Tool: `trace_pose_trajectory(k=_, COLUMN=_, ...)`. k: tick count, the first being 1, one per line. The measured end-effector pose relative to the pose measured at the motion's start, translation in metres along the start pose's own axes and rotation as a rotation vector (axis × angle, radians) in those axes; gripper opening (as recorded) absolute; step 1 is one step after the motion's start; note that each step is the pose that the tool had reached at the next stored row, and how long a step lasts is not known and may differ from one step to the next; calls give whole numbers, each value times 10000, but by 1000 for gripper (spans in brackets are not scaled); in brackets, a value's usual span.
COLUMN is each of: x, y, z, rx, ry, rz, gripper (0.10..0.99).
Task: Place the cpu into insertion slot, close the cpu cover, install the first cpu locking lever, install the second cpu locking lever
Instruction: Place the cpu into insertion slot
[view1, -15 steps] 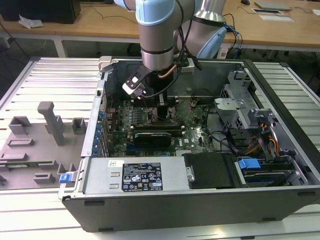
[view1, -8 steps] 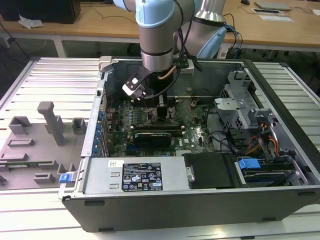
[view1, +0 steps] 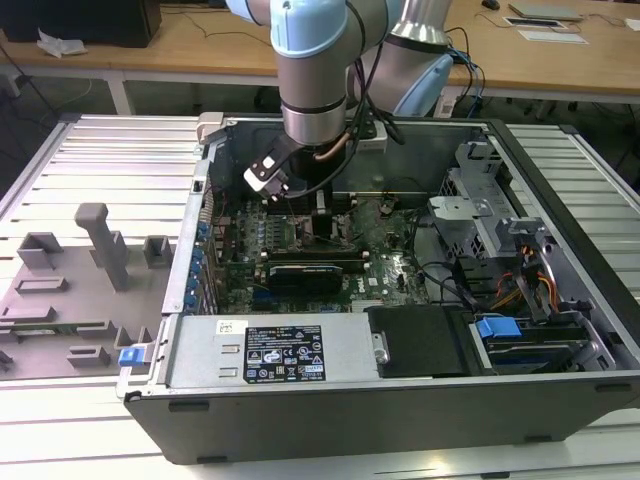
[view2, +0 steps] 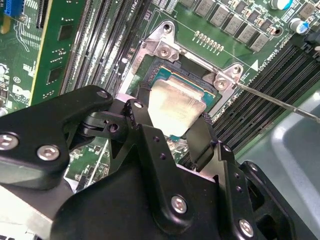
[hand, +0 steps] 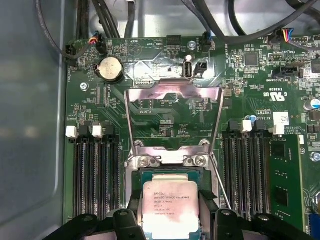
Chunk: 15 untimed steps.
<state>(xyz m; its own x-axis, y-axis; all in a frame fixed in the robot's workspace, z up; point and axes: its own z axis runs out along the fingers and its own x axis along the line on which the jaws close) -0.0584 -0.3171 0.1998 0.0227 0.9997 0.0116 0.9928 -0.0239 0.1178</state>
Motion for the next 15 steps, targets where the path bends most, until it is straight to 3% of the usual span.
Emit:
trace_pose_trajectory(k=6, x=2, y=-12, z=27, rx=-1, ry=-2, rz=-2, gripper=537)
trace_pose_trajectory(k=15, x=3, y=-9, z=6, rx=-3, ry=1, rz=-7, gripper=537)
